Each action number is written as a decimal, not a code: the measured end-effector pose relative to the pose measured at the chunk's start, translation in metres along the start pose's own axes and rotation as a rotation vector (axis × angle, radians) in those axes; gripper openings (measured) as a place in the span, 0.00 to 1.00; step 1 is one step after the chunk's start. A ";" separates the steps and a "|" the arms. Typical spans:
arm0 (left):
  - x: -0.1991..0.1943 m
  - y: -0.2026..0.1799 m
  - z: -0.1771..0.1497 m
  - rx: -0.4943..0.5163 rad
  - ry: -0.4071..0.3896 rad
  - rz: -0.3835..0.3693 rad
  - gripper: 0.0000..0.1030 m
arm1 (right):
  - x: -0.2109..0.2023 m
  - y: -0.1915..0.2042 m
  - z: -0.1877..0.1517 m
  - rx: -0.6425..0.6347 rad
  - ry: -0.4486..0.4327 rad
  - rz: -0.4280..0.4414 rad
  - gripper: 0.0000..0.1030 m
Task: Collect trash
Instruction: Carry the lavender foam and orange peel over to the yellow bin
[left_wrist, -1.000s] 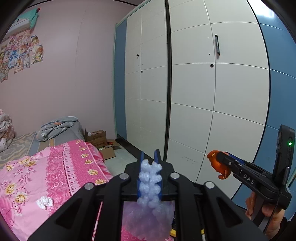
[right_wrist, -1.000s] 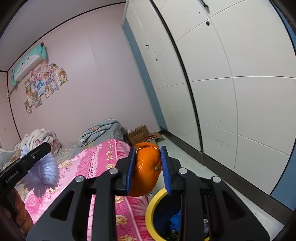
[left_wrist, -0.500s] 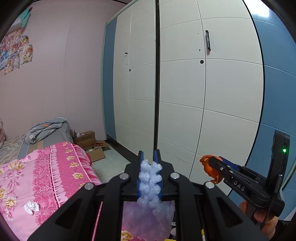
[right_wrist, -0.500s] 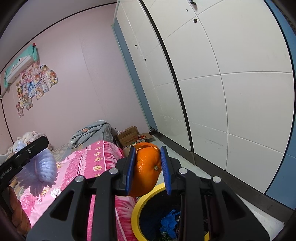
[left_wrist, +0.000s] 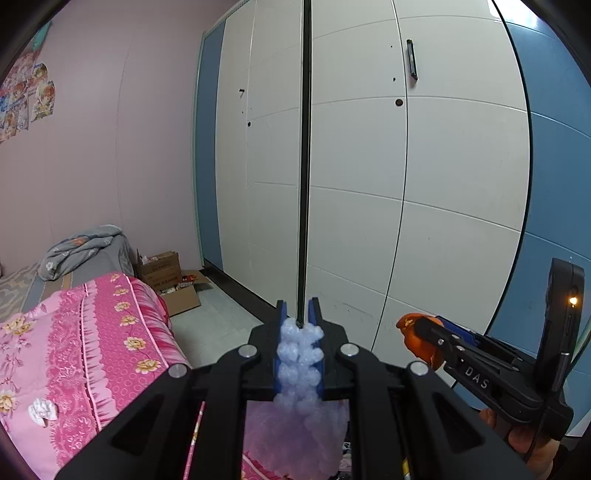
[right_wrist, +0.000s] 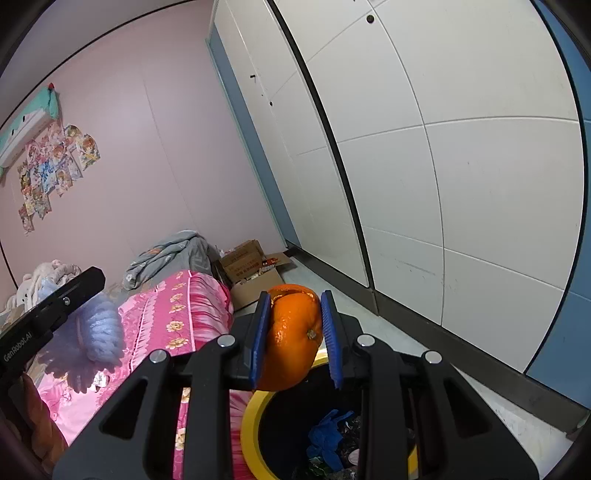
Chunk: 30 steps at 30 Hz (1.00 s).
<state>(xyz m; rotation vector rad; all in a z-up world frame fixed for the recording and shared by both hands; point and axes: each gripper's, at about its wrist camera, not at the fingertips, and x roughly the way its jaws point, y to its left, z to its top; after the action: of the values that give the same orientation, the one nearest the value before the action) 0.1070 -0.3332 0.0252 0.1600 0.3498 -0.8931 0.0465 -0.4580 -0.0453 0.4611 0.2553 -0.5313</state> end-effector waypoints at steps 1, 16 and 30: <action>0.005 0.000 -0.002 -0.005 0.008 -0.001 0.11 | 0.003 -0.001 -0.001 0.003 0.004 -0.003 0.25; 0.070 0.008 -0.033 -0.056 0.149 -0.005 0.11 | 0.037 -0.023 -0.024 0.027 0.074 -0.063 0.26; 0.123 0.011 -0.069 -0.071 0.292 -0.007 0.11 | 0.055 -0.046 -0.049 0.055 0.144 -0.108 0.26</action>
<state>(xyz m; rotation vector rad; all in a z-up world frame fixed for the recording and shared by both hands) 0.1703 -0.3971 -0.0836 0.2246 0.6537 -0.8639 0.0625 -0.4927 -0.1235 0.5417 0.4062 -0.6126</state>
